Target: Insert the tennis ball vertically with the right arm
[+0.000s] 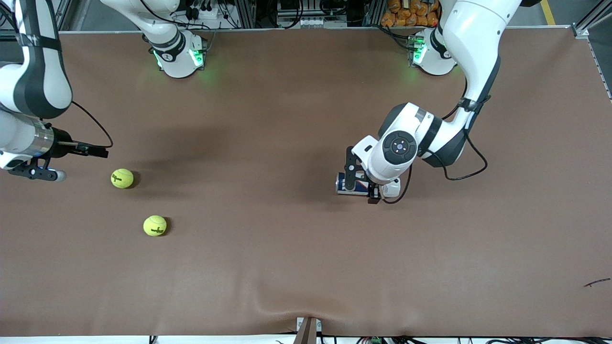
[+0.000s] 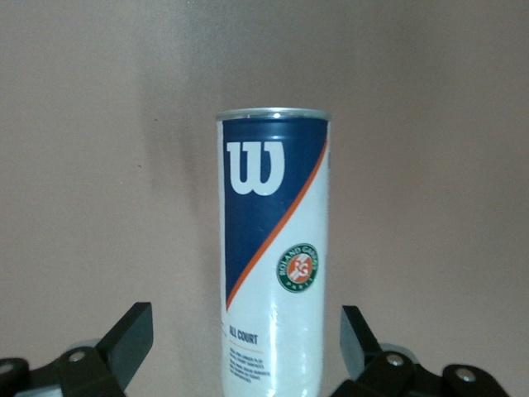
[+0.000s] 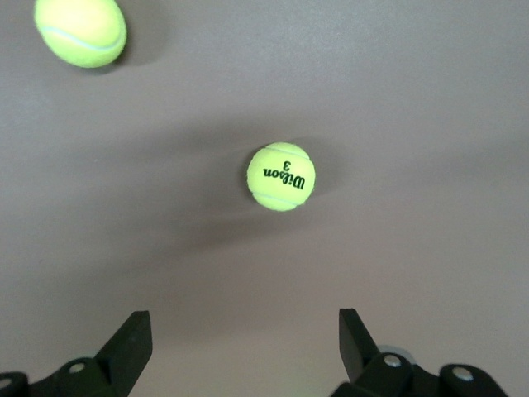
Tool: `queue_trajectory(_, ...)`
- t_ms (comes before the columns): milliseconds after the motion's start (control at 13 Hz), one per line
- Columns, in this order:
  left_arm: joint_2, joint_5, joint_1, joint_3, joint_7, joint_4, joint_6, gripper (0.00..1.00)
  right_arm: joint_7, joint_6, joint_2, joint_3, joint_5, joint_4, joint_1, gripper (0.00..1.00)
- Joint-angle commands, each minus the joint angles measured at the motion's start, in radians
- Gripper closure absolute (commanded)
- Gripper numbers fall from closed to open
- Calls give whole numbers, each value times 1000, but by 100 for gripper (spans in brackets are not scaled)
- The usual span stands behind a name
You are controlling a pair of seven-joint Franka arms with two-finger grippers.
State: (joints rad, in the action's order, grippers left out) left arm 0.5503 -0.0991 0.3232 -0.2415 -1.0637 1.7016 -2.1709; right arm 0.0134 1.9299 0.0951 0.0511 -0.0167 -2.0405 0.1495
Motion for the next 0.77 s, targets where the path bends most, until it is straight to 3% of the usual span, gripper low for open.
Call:
queue_trajectory(0,13,-27,1,2,-12,21,-53,0,26,127,-12,-11,-2,-96,24,0)
queue_trajectory(695,10,-68,1,-4,-12,182,-257,0,48,339,204,-14,20,-96,91,0)
